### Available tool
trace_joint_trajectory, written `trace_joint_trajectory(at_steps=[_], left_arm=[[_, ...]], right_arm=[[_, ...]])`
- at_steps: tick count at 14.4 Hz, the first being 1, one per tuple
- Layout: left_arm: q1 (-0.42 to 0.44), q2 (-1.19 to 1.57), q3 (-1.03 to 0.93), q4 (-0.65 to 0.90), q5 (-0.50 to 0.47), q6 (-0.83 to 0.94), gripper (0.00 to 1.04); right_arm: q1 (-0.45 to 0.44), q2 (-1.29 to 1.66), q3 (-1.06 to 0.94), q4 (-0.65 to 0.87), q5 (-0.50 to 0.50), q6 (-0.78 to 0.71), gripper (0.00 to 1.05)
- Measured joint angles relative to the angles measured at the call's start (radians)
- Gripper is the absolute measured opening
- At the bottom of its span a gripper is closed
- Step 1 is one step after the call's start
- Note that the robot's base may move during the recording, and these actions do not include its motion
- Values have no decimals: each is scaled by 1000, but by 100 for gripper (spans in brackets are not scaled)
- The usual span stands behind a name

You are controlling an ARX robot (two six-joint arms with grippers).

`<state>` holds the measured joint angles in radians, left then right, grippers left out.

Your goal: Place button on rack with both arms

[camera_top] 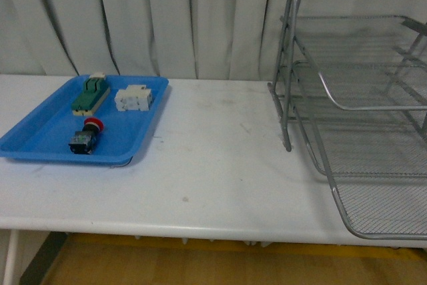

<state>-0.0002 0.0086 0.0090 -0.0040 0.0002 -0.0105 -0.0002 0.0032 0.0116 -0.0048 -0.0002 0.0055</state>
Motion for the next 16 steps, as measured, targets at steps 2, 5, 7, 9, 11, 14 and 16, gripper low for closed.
trace_joint_trajectory(at_steps=[2,5,7,9,11,14,16], left_arm=[[0,0,0,0,0,0,98],[0,0,0,0,0,0,98],[0,0,0,0,0,0,98],[0,0,0,0,0,0,98],[0,0,0,0,0,0,98],[0,0,0,0,0,0,98],[0,0,0,0,0,0,98]], right_arm=[[0,1,0,1,0,0,2],[0,1,0,1,0,-2,29],[0,1,0,1,0,-2,37],[0,1,0,1,0,-2,42],[0,1,0,1,0,-2,60],[0,1,0,1,0,-2,98],[0,1,0,1,0,-3,98]])
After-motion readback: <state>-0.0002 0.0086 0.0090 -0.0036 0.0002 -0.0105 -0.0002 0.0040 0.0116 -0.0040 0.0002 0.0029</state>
